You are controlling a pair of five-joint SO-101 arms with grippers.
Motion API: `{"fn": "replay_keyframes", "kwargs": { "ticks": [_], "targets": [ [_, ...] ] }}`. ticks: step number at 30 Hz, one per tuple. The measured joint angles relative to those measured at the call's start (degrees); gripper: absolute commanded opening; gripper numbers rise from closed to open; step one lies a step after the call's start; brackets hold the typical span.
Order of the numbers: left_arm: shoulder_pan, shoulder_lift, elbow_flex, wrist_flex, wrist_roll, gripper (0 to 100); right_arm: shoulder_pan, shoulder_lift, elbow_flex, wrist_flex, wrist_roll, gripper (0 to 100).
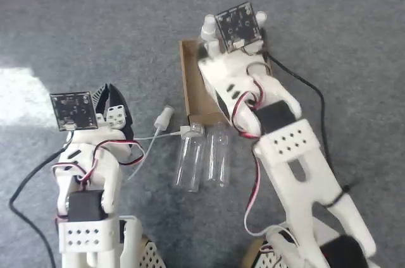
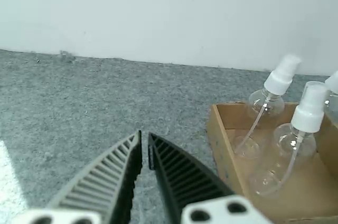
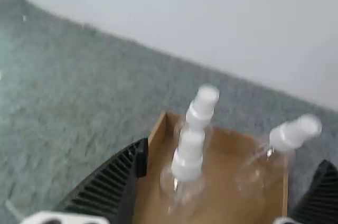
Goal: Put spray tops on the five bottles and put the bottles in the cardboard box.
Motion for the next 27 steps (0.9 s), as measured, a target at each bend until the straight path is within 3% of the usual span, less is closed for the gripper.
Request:
{"fn": "replay_keyframes", "kwargs": {
  "ticks": [4, 7, 16, 27],
  "targets": [
    [0.0, 0.0, 0.0, 0.0, 0.0, 1, -4.22, -3.69, 2.2, 17.85, -1.14, 40.9],
    [0.0, 0.0, 0.0, 0.0, 0.0, 1, -7.47, -5.71, 7.12, 22.68, -7.47, 40.9],
    [0.0, 0.0, 0.0, 0.0, 0.0, 1, -10.37, -6.59, 20.31, 23.21, -26.29, 40.9],
    [0.0, 0.0, 0.0, 0.0, 0.0, 1, -10.81, 5.36, 26.02, 10.64, -28.04, 40.6]
  ]
}}
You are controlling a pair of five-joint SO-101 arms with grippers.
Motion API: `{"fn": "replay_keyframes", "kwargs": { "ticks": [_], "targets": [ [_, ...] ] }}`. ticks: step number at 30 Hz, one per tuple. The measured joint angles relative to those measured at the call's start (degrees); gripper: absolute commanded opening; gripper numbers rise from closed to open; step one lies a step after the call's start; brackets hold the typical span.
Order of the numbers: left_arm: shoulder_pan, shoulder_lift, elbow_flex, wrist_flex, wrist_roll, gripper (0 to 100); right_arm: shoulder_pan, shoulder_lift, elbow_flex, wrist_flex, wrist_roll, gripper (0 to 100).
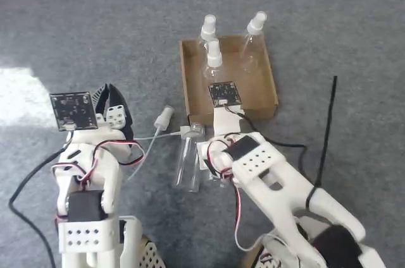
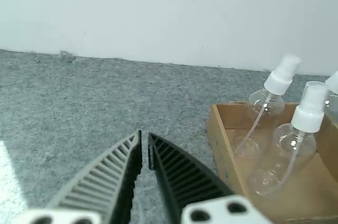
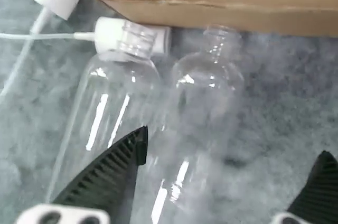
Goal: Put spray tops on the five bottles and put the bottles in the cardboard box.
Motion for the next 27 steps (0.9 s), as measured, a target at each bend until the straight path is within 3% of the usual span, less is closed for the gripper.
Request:
{"fn": "replay_keyframes", "kwargs": {
  "ticks": [13, 18, 23, 27],
  "targets": [
    [0.0, 0.0, 0.0, 0.0, 0.0, 1, 2.9, 1.23, 0.0, 6.86, 0.0, 0.9],
    [0.0, 0.0, 0.0, 0.0, 0.0, 1, 10.81, -2.2, 0.09, 13.19, 0.44, 2.3],
    [0.0, 4.84, -2.46, 0.97, -0.79, 1, 17.58, -14.24, 0.09, 27.08, 14.59, 2.7],
    [0.0, 17.85, -10.64, 4.04, -4.04, 2, 28.31, -24.62, 0.09, 35.78, 28.31, 2.8]
  ]
}}
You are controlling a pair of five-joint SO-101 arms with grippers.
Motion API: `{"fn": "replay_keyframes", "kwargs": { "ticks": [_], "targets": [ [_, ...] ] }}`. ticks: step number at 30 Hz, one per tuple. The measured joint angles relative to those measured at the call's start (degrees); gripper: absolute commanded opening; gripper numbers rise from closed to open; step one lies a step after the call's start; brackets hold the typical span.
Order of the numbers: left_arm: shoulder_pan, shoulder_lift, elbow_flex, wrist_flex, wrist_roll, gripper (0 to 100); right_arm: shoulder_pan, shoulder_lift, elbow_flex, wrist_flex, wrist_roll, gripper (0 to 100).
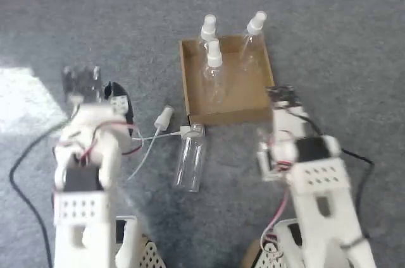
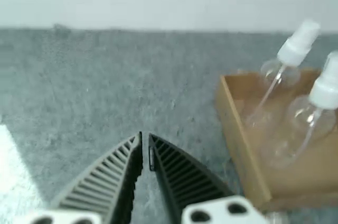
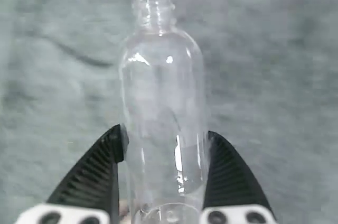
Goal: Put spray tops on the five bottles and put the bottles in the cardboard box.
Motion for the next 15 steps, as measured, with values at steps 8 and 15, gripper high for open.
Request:
{"fn": "replay_keyframes", "kwargs": {
  "ticks": [8, 15],
  "targets": [
    [0.0, 38.24, -24.97, 14.42, -7.03, 14, 29.54, -7.21, 0.0, -0.62, 38.51, 4.7],
    [6.33, 60.4, -40.62, 25.05, -14.24, 14, 40.44, 3.87, 0.0, -14.07, 42.55, 2.7]
  ]
}}
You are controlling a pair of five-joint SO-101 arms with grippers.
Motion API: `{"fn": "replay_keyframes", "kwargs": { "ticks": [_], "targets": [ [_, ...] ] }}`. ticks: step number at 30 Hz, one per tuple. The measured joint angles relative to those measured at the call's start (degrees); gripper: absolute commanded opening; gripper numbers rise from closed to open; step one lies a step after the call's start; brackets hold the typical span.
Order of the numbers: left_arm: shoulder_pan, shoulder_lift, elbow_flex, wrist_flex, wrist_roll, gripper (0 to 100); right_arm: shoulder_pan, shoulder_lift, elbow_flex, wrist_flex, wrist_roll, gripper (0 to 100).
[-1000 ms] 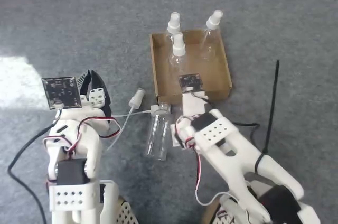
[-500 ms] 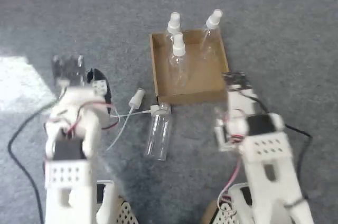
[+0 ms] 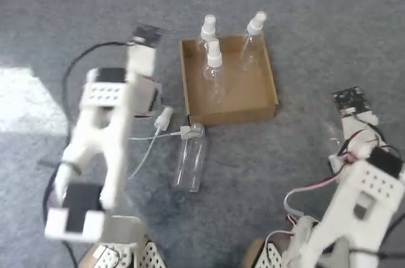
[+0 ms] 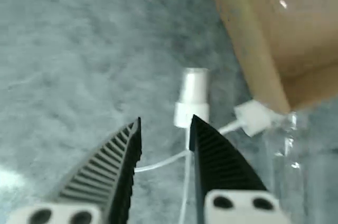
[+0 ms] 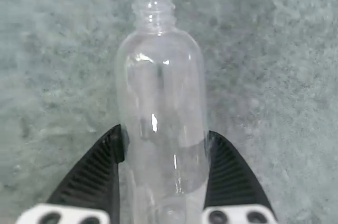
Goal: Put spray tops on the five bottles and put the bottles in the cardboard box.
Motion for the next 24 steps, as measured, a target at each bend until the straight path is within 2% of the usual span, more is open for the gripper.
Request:
{"fn": "replay_keyframes", "kwargs": {
  "ticks": [4, 11, 13, 17, 24],
  "targets": [
    [3.34, 7.21, -4.13, 1.23, -0.26, 14, 0.53, 12.13, -0.09, -5.36, 0.62, 2.7],
    [3.43, 15.74, -7.91, -0.7, -0.26, 14, 3.34, 28.13, -7.21, -6.77, 1.14, 3.0],
    [3.69, 18.11, -8.18, -2.11, -0.26, 12, 3.43, 29.98, -8.09, -6.77, 1.14, 3.2],
    [3.43, 21.8, -8.18, -3.69, -0.18, 0, 3.52, 30.86, -8.35, -6.77, 1.32, 3.2],
    [-0.09, 22.24, -9.14, -3.16, -0.18, 1, 3.52, 30.86, -8.35, -6.77, 1.49, 3.2]
  ]
}}
